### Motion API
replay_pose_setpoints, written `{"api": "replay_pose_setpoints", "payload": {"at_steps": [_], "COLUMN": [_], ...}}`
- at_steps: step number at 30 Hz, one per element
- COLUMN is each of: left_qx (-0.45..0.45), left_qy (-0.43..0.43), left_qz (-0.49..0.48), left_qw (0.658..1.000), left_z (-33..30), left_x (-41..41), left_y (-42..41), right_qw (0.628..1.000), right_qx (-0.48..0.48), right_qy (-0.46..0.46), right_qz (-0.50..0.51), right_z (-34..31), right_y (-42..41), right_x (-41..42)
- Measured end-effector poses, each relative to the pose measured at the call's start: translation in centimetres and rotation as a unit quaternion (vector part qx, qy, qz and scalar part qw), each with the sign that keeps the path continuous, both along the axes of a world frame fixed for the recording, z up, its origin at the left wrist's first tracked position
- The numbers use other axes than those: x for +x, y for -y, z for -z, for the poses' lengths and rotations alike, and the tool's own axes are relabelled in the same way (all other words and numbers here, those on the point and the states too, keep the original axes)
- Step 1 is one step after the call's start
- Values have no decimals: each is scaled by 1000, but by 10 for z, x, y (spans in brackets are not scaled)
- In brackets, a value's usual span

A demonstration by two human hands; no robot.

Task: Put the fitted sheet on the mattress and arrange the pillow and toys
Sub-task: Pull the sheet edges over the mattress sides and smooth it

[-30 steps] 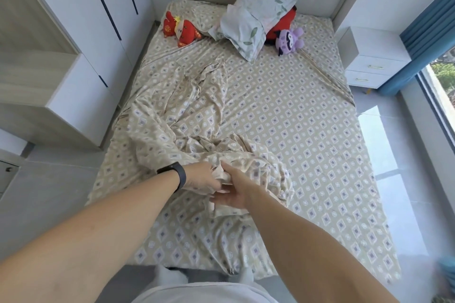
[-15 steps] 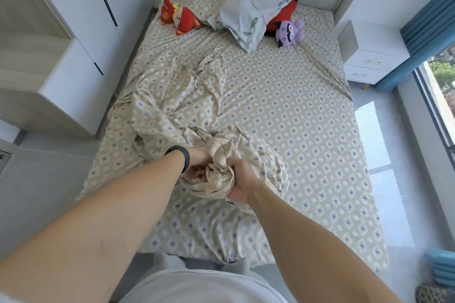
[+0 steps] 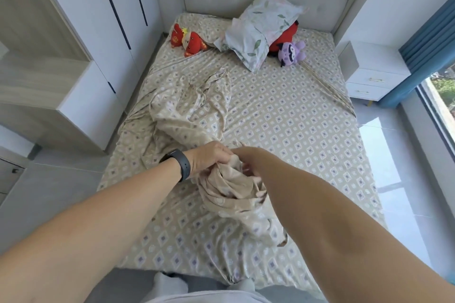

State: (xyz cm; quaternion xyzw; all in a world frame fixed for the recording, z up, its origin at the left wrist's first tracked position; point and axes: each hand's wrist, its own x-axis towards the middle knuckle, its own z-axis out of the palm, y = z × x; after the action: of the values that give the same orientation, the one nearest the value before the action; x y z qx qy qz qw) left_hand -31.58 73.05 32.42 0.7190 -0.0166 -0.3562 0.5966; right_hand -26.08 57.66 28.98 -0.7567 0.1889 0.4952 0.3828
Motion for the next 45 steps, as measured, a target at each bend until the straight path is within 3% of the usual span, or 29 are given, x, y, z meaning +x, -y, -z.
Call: {"api": "replay_pose_setpoints", "payload": {"at_steps": [3, 6, 8, 11, 13, 15, 18, 21, 23, 24, 25, 27, 28, 31, 34, 37, 39, 42, 45], "left_qx": [59, 220, 318, 300, 273, 305, 443, 460, 503, 538, 526, 434, 416, 241, 48, -131, -159, -125, 67], "left_qy": [-26, -44, 13, 63, 42, 16, -28, -108, -73, -46, -19, -71, -120, -170, -189, -195, -179, -154, -94], "left_qz": [52, 61, 18, -152, -175, -93, -5, -12, 86, 192, 227, 128, 79, 82, 93, 61, 28, -5, 18], "left_qw": [997, 973, 948, 939, 945, 948, 896, 881, 857, 819, 820, 889, 898, 952, 976, 970, 970, 980, 993], "left_z": [0, 9, 17, 23, 20, 21, 18, 36, 42, 42, 40, 46, 39, 31, 3, -28, -41, -48, -39], "left_x": [-16, -21, -15, 1, 8, 10, -8, -19, -27, -34, -34, -36, -35, -28, -33, -38, -45, -55, -57], "left_y": [-25, -62, -79, -80, -69, -52, -29, -15, -9, -11, -17, -23, -27, -36, -34, -44, -55, -76, -92], "right_qw": [995, 984, 976, 966, 960, 957, 958, 965, 968, 969, 970, 976, 978, 978, 983, 983, 969, 939, 924], "right_qx": [26, 104, 141, 172, 206, 226, 218, 197, 198, 205, 204, 187, 170, 56, -13, 52, 129, 199, 163], "right_qy": [-98, -14, 63, 167, 186, 177, 148, 141, 138, 131, 125, 114, 116, 150, 83, -48, -87, -88, 19], "right_qz": [12, 141, 153, 99, 47, -28, -112, -101, -69, -50, -36, 1, 26, 136, 164, 171, 190, 266, 346], "right_z": [28, 42, 35, 19, 12, 7, 7, 11, 10, 10, 11, 15, 19, 40, 58, 50, 47, 45, 44], "right_y": [-15, -37, -48, -57, -60, -60, -54, -36, -23, -17, -12, -6, -4, 1, 1, -10, -22, -47, -62], "right_x": [-21, -31, -37, -53, -73, -96, -124, -136, -135, -135, -134, -131, -128, -116, -111, -117, -121, -125, -112]}}
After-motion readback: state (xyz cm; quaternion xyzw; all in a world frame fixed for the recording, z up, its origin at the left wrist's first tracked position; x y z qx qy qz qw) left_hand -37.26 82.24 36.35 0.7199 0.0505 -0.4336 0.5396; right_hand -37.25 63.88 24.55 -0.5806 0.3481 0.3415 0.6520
